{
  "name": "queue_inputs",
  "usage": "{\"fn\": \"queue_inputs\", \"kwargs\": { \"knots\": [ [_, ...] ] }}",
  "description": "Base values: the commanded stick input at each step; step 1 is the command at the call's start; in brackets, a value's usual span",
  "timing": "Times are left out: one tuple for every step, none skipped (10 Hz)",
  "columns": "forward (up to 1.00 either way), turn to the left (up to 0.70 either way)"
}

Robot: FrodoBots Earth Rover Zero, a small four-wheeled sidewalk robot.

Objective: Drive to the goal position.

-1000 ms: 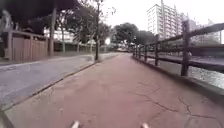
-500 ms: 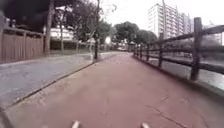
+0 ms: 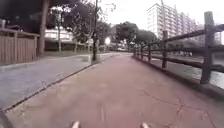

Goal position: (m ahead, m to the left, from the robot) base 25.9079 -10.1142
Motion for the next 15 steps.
{"fn": "queue_inputs", "kwargs": {
  "knots": [
    [0.7,-0.26],
    [0.7,0.0],
    [0.7,0.0],
    [0.7,0.0],
    [0.7,0.0],
    [0.7,0.0],
    [0.7,0.0],
    [0.7,0.0],
    [0.7,0.0],
    [0.7,0.0],
    [0.7,0.0],
    [0.7,0.0],
    [0.7,0.0],
    [0.7,0.0],
    [0.7,-0.21]
  ]
}}
